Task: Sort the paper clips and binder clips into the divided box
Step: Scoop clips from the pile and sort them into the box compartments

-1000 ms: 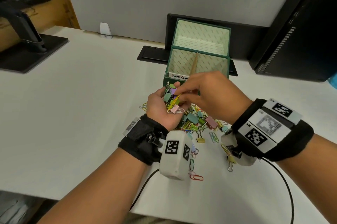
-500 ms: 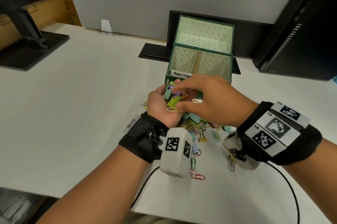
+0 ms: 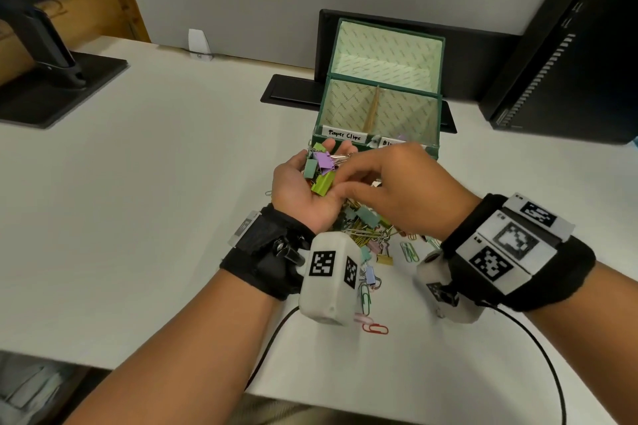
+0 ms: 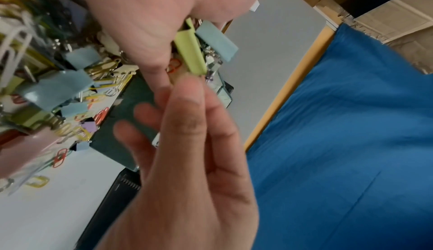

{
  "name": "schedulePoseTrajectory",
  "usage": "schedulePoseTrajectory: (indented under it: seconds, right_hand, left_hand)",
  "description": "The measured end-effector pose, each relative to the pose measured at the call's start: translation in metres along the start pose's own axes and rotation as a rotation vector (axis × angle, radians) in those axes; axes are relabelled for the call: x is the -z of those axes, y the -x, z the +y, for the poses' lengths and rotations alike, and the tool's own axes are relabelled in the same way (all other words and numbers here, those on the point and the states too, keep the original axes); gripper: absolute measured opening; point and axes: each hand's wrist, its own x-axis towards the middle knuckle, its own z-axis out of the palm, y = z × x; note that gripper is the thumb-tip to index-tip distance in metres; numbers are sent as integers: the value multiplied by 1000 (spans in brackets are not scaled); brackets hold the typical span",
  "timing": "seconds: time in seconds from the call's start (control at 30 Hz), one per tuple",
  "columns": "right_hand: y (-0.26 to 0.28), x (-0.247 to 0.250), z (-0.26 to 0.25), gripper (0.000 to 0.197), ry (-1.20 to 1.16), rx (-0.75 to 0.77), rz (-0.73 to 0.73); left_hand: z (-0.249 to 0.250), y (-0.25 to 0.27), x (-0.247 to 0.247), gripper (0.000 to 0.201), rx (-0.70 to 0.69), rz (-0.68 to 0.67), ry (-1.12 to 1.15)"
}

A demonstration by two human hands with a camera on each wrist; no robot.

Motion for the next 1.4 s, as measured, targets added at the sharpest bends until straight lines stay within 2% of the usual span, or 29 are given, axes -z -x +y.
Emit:
schedulePoseTrajectory:
  seconds: [0.03,0.07,0.1,0.13,0.23,0.3,0.43,0.57,0.83,0.93,1.03,1.23,1.4]
  right_hand:
    - [1,2,3,9,-11,-23,11]
    - [3,5,4,9,-9,-43,-14]
    - [5,7,6,9,16,-57,-78]
    - [7,8,7,13,64,-60,-168]
    - [11,1,10,44,250,3,-440]
    - [13,-9,10,53,339,84,-510]
    - [8,-17,10,44,427,131,-445]
    - [3,-16,12,35,428,55,-354]
    - [4,10,15,23,-16,-204,-88]
    - [1,15,18,25,-177,-308,-51]
    - [1,18,17,20,-285,-352,-49]
    - [3,19,20,12,-188,-358,32]
    - [3,23,15,13,-164,-341,33]
  left_hand:
    - [0,0,2,24,-61,2,-44]
    - [1,-3,3,22,-49,-7,-14]
    - [4,-7,5,27,-27,0,50]
    - [9,-13,7,34,53,79,143]
    - [12,-17,9,41,58,109,207]
    - [11,-19,10,41,50,92,230]
    - [10,-15,8,40,56,97,232]
    - [9,-14,8,39,73,82,222]
    - [9,-15,7,39,72,73,229]
    - [9,-16,7,38,66,84,225]
    - [8,-17,7,38,65,91,224]
    - [7,-18,8,37,58,84,235]
    - [6,-17,7,39,60,84,215]
